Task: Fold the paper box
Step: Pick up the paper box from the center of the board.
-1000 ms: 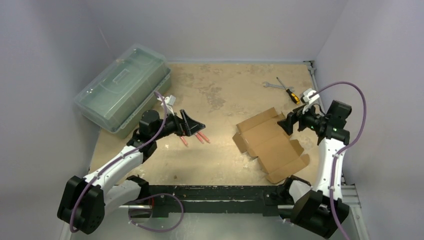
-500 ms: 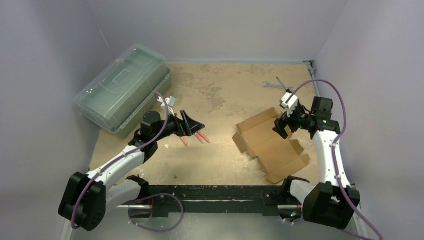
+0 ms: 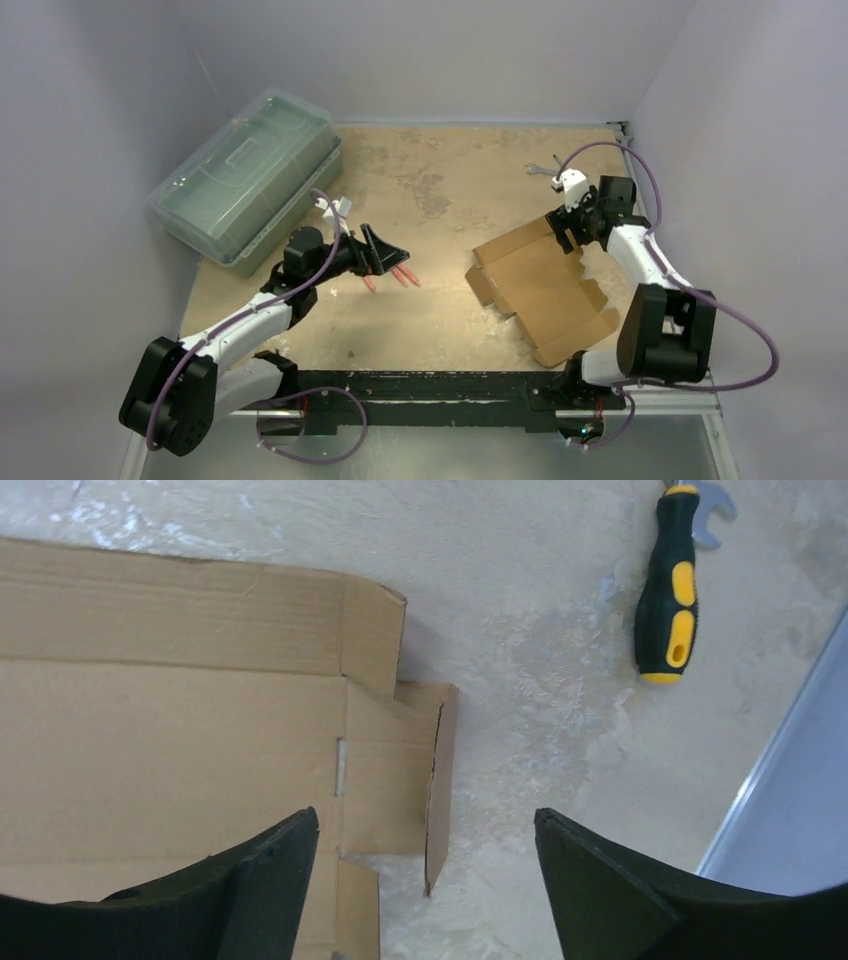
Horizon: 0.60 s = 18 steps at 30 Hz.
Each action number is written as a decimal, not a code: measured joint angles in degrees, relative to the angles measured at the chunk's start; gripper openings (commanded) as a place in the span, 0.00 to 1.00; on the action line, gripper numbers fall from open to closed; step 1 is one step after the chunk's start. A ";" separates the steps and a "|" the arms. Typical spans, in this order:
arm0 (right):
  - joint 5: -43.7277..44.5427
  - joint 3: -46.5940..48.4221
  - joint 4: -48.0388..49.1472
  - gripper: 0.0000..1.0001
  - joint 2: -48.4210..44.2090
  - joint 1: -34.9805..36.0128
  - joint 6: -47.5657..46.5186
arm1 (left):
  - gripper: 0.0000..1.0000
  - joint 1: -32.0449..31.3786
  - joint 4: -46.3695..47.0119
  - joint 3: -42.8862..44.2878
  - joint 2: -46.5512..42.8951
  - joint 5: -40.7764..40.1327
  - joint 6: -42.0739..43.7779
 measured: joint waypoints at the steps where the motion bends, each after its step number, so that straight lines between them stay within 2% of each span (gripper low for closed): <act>1: 0.57 0.55 0.68 0.70 1.70 0.00 0.87 | 0.91 0.00 0.07 0.00 0.15 0.00 -0.07; 3: 1.03 1.92 1.92 0.60 5.18 0.00 2.36 | 0.91 0.00 0.07 0.00 0.31 0.00 -0.11; 7: 2.01 3.28 4.02 0.29 10.10 0.00 4.24 | 0.90 0.00 0.15 0.00 0.28 -0.02 -0.15; 12: 3.61 3.43 5.68 0.00 12.35 0.00 4.92 | 0.88 0.00 0.55 0.00 0.28 0.00 -0.17; 18: 2.51 4.92 5.66 0.00 12.11 0.02 4.57 | 0.85 0.00 2.84 -0.15 0.28 1.07 -0.50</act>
